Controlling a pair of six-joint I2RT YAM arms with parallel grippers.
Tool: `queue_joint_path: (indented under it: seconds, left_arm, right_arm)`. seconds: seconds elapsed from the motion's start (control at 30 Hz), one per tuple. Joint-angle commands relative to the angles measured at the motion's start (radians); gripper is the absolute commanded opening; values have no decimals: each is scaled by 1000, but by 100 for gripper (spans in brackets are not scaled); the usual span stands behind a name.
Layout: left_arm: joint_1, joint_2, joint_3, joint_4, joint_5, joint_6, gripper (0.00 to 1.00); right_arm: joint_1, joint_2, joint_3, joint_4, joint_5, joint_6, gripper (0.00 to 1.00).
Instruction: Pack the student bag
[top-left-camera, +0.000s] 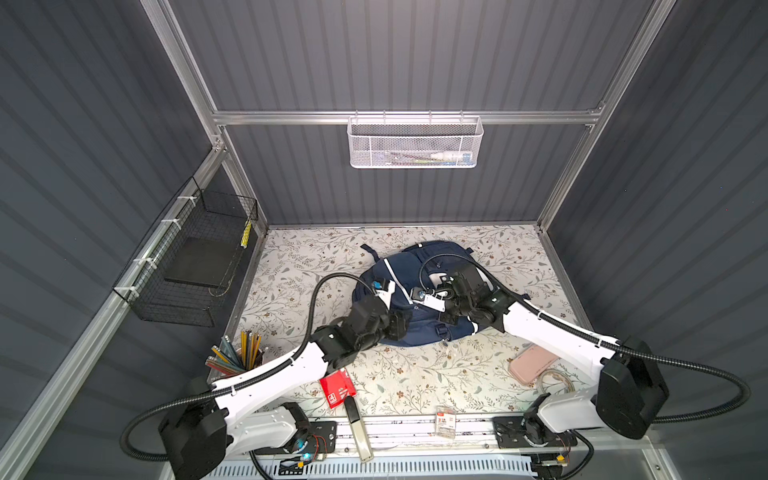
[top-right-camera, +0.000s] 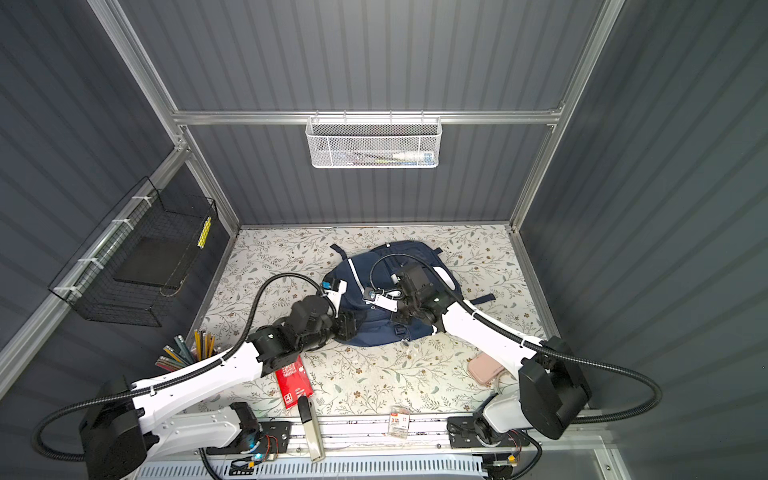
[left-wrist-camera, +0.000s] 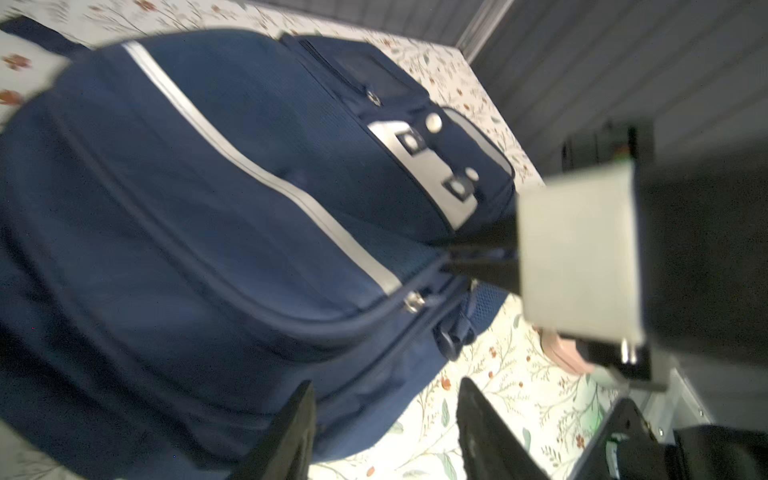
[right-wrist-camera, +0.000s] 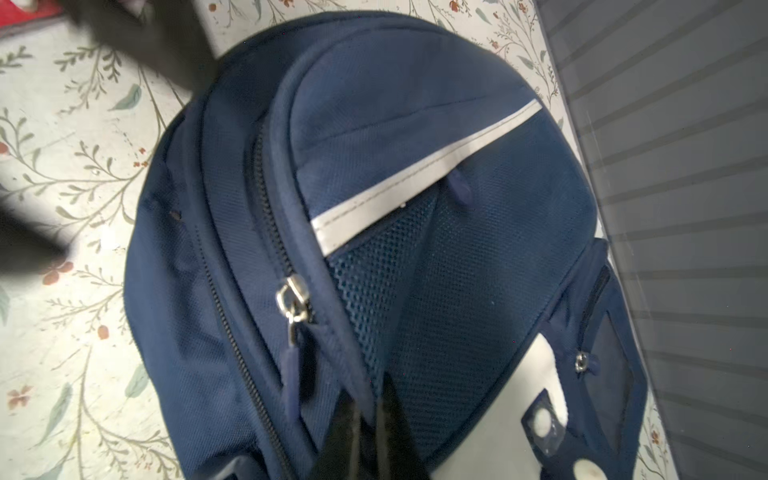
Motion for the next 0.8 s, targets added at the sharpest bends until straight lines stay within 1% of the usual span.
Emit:
queue_joint_path:
  seconds: [0.0, 0.13, 0.2, 0.3, 0.37, 0.4, 0.47, 0.5, 0.57, 0.63, 0.73, 0.77]
  left_arm:
    - [-15, 48, 29, 52, -47, 39, 57]
    - [-52, 102, 49, 67, -128, 6, 65]
    - [-59, 94, 38, 91, -180, -17, 66]
    - [-59, 70, 10, 144, -261, -57, 74]
    - [-60, 110, 43, 118, -300, -60, 75]
    - [-60, 131, 50, 120, -310, -65, 74]
    - [-68, 160, 51, 137, -328, -67, 70]
    - [-79, 168, 52, 137, -360, -59, 68]
    - [-98, 183, 67, 114, -466, -53, 67]
    - [-98, 194, 65, 123, -521, -52, 68]
    - [-98, 206, 34, 236, -509, -37, 69]
    - [-98, 224, 42, 241, -503, -40, 69]
  right_arm:
    - [5, -5, 73, -19, -94, 81, 0]
    - [6, 7, 83, -34, -113, 82, 0]
    - [7, 6, 74, -33, -127, 92, 0]
    - [8, 0, 51, -6, -147, 112, 0]
    - [8, 0, 46, 6, -167, 137, 0]
    - [8, 1, 46, 15, -198, 149, 0]
    - [9, 0, 45, 34, -239, 176, 0]
    - [8, -1, 44, 38, -248, 187, 0]
    - [12, 0, 43, 39, -267, 208, 0]
    - [20, 1, 38, 42, -277, 214, 0]
    - [34, 6, 22, 56, -281, 220, 0]
    - [37, 10, 20, 61, -285, 225, 0]
